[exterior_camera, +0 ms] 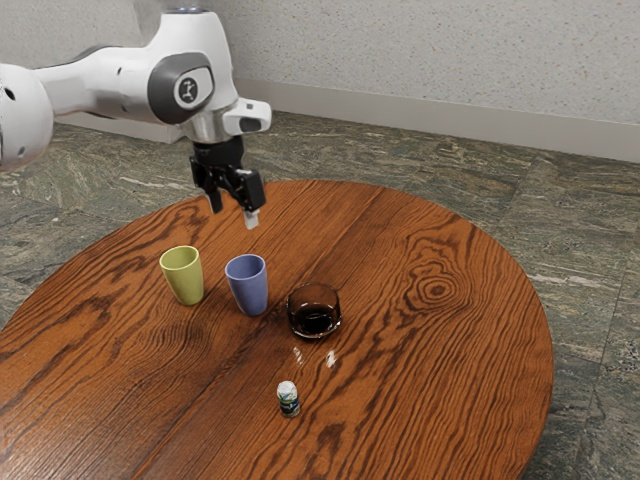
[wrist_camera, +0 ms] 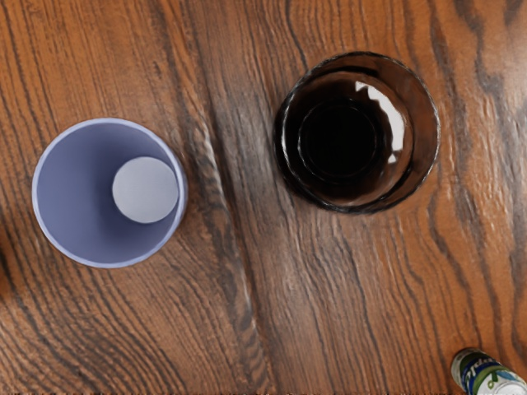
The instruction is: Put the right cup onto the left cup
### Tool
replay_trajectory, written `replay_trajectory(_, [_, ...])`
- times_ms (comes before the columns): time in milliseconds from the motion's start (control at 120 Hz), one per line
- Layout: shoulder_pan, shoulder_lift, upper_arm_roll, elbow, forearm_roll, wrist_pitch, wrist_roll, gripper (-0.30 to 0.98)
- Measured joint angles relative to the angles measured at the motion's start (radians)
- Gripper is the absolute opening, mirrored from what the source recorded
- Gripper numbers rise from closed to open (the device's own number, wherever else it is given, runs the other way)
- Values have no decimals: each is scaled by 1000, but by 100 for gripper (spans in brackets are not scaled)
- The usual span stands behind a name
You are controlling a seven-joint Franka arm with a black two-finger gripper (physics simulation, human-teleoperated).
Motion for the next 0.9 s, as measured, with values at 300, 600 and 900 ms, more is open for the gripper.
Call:
replay_trajectory(300, [4,86,-1,-59,0,166,-5,69])
replay_trajectory(600, [10,189,5,-49,-2,267,-7,69])
replay_trajectory(900, [11,260,6,-25,1,327,-8,69])
